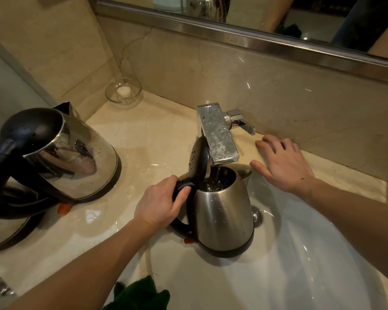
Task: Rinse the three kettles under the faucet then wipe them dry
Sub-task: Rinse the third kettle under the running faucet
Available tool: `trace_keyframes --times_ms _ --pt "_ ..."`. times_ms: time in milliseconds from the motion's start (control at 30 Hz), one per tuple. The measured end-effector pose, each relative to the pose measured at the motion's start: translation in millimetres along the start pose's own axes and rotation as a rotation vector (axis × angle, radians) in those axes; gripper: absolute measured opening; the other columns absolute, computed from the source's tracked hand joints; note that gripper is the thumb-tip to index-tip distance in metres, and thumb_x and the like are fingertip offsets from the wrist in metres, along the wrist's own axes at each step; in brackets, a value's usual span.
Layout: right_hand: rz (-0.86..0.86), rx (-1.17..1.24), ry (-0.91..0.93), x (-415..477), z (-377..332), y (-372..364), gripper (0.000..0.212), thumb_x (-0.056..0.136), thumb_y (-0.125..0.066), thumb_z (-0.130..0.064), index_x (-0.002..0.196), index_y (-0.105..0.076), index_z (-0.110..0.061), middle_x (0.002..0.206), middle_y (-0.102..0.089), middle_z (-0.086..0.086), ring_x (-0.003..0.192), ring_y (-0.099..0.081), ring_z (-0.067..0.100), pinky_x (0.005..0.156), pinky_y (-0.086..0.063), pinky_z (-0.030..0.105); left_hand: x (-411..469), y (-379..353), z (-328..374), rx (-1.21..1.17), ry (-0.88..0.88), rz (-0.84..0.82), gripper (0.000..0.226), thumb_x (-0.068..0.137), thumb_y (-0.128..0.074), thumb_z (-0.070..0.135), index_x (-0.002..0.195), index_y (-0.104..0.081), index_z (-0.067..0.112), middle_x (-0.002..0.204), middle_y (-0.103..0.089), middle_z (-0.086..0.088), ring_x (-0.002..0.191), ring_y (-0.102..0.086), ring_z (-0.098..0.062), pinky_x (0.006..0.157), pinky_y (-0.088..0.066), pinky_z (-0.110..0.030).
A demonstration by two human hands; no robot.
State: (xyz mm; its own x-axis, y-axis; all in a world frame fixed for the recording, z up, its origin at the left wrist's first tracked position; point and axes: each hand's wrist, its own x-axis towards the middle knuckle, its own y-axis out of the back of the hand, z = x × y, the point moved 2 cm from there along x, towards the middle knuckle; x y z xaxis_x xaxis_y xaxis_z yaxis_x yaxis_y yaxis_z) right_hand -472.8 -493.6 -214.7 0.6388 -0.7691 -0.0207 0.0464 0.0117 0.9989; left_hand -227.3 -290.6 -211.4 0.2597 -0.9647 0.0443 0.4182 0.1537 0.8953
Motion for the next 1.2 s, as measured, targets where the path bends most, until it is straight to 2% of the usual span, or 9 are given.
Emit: trace_keyframes --times_ms 133,467,633,800,1200 --pt "-0.003 -0.003 -0.002 0.0 -0.2 -0.4 0.064 0.093 -0.021 -0.066 0.135 -0.042 -0.022 0.141 -0.042 0.006 0.113 -0.044 0.034 0.096 -0.039 0.047 -0.2 -0.1 -0.6 -0.006 -0.009 0.010 0.064 0.085 -0.017 0.066 0.102 -0.055 0.018 0.081 -0.059 0.005 0.068 -0.055 -0.013 0.063 -0.049 -0.031" --pt "-0.005 -0.010 -0.001 -0.4 0.0 0.0 0.064 0.093 -0.021 -0.066 0.135 -0.042 -0.022 0.142 -0.041 0.006 0.114 -0.044 0.034 0.096 -0.038 0.047 -0.2 -0.4 -1.4 0.000 -0.012 0.006 0.065 0.085 -0.016 0.067 0.102 -0.055 0.017 0.081 -0.059 0.004 0.068 -0.055 -0.014 0.063 -0.049 -0.033" --pt "-0.014 -0.015 -0.002 0.0 0.1 -0.3 0.065 0.093 -0.020 -0.066 0.136 -0.041 -0.022 0.143 -0.040 0.005 0.115 -0.043 0.033 0.097 -0.038 0.046 -0.2 0.4 0.0 -0.001 -0.009 0.012 0.062 0.086 -0.019 0.065 0.100 -0.055 0.017 0.079 -0.058 0.004 0.066 -0.053 -0.013 0.060 -0.044 -0.027" --pt "-0.013 -0.016 -0.003 0.1 0.0 -0.6 0.064 0.094 -0.019 -0.066 0.136 -0.040 -0.023 0.143 -0.039 0.005 0.115 -0.043 0.033 0.097 -0.038 0.047 -0.4 0.7 1.0 0.000 0.000 0.003 0.057 0.088 -0.024 0.062 0.102 -0.055 0.017 0.081 -0.059 0.004 0.068 -0.054 -0.013 0.061 -0.046 -0.028" --pt "-0.010 -0.016 -0.001 0.0 0.6 -0.9 0.064 0.093 -0.018 -0.066 0.136 -0.040 -0.023 0.143 -0.039 0.005 0.114 -0.042 0.032 0.096 -0.038 0.046 -1.0 2.2 1.6 -0.015 -0.025 0.034 0.062 0.085 -0.018 0.065 0.098 -0.054 0.017 0.077 -0.057 0.005 0.065 -0.053 -0.013 0.059 -0.041 -0.025"
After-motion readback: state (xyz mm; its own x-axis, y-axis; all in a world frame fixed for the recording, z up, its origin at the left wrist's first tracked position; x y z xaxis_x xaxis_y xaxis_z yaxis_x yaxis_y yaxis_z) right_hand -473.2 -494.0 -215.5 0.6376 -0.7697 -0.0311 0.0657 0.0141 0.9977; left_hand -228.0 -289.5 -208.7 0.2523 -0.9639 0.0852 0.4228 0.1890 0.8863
